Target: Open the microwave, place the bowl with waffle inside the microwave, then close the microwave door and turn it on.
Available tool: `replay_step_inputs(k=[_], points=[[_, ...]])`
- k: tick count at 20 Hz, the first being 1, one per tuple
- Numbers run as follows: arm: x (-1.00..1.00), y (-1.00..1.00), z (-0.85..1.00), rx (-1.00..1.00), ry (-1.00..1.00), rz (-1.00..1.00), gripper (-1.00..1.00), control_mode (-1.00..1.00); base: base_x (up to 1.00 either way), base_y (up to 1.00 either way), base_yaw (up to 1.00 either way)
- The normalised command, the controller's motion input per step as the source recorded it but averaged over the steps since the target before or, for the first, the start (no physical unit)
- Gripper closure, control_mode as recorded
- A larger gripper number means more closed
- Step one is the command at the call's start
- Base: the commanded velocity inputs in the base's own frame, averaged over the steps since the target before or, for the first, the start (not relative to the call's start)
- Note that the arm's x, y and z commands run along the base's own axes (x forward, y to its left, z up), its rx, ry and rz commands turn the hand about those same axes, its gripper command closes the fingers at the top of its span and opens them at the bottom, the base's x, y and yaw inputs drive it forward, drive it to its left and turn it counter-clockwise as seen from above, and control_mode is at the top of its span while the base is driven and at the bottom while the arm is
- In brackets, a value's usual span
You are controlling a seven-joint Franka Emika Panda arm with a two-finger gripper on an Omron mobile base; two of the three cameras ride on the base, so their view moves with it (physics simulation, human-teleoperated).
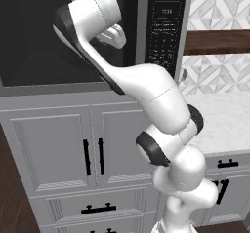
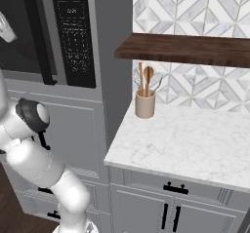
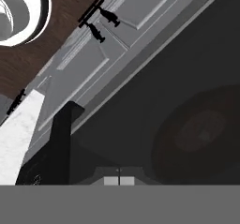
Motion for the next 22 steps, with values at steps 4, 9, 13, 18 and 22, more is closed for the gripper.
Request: replay_step_inputs(k=[4,9,13,18,22], points=[[-0.01,-0.11,-1.00,0.02,-0.55,0.58,1.00,-1.00,0.00,0.00,0.00],[-0.72,-0.39,-1.00,0.09,-0.68,0.49,1.00,-1.00,0.00,0.00,0.00],[-0.74,-0.48,-1.00,0.08,-0.72,0.46,1.00,-1.00,0.00,0.00,0.00],[-0.95,-0.71,-1.00,0.10,-0.65,0.40,1.00,-1.00,0.00,0.00,0.00],[-0.79,-1.00,-1.00,0.21,-0.51,0.33,1.00,-1.00,0.00,0.00,0.00]])
